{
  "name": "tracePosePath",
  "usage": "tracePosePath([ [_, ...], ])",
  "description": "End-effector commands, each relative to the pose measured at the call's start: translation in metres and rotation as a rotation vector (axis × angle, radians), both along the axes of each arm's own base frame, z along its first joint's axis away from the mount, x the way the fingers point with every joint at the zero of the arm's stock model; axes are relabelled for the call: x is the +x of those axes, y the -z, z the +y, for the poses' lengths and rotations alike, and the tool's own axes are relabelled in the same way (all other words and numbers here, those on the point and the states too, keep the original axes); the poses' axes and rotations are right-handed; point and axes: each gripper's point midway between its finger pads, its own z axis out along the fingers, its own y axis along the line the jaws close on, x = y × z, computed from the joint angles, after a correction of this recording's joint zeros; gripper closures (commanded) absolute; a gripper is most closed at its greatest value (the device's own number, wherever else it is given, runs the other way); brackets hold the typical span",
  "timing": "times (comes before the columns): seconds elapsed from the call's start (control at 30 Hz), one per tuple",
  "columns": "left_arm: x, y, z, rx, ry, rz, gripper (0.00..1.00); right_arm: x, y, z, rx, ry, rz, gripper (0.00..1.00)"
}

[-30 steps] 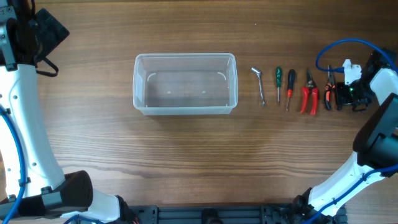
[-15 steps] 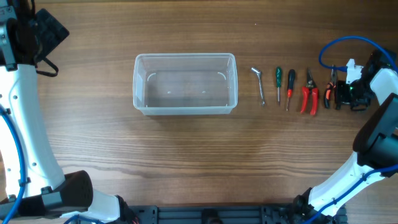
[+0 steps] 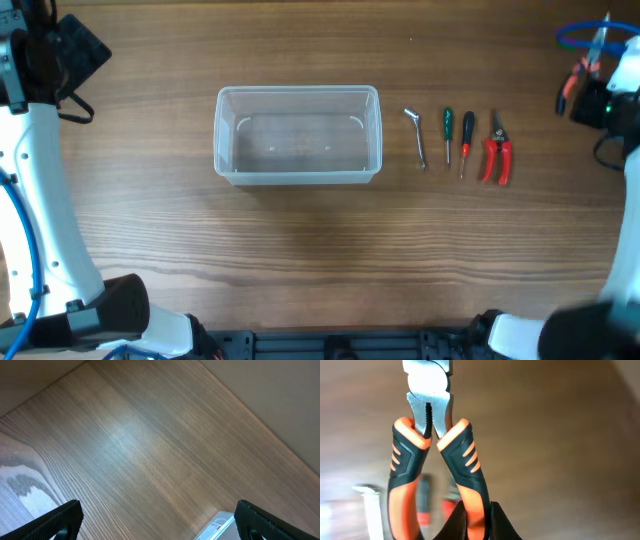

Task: Pack container
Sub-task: 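Lower the right gripper onto the orange-black pliers and grasp them, then carry the pliers left and drop them into the container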

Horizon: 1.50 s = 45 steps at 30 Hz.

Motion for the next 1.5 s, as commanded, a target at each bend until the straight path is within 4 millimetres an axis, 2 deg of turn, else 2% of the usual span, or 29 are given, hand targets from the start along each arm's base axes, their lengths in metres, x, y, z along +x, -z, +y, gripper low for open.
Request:
tracePosePath([
  [0.0, 0.0, -0.002, 0.003, 0.017, 0.006, 0.006, 0.0, -0.003, -0.064, 0.082, 0.081, -0.208, -0.18, 0.96],
  [0.07, 0.0, -0.002, 0.003, 0.017, 0.006, 0.006, 0.0, -0.008, -0.077, 0.121, 0.11, -0.323, -0.212, 0.96],
  [0.13, 0.0, -0.002, 0.003, 0.017, 0.006, 0.006, 0.0, -0.013, -0.082, 0.16, 0.145, -0.438, -0.22, 0.96],
  [0.23, 0.0, -0.002, 0.003, 0.017, 0.006, 0.006, 0.0, -0.02, -0.077, 0.223, 0.151, -0.633, -0.197, 0.96],
  [0.33, 0.0, -0.002, 0.003, 0.017, 0.006, 0.006, 0.0, -0.024, -0.067, 0.269, 0.068, -0.818, -0.183, 0.96],
  [0.37, 0.0, -0.002, 0.003, 0.017, 0.006, 0.006, 0.0, -0.022, -0.06, 0.283, 0.019, -0.851, -0.17, 0.96],
  [0.5, 0.0, -0.002, 0.003, 0.017, 0.006, 0.006, 0.0, -0.01, -0.035, 0.315, -0.113, -0.922, -0.134, 0.96],
  [0.6, 0.0, -0.002, 0.003, 0.017, 0.006, 0.006, 0.0, -0.003, -0.003, 0.343, -0.202, -1.057, -0.091, 0.96],
  [0.73, 0.0, -0.002, 0.003, 0.017, 0.006, 0.006, 0.0, 0.013, 0.038, 0.362, -0.327, -1.222, -0.057, 0.96],
  [0.8, 0.0, -0.002, 0.003, 0.017, 0.006, 0.006, 0.0, 0.032, 0.067, 0.371, -0.388, -1.291, -0.052, 0.96],
  [1.0, 0.0, -0.002, 0.003, 0.017, 0.006, 0.006, 0.0, 0.052, 0.108, 0.381, -0.566, -1.479, -0.075, 0.96],
  [1.13, 0.0, -0.002, 0.003, 0.017, 0.006, 0.006, 0.0, 0.056, 0.13, 0.381, -0.686, -1.606, -0.062, 0.96],
  [1.47, 0.0, -0.002, 0.003, 0.017, 0.006, 0.006, 0.0, 0.065, 0.186, 0.362, -0.778, -1.643, 0.081, 0.96],
])
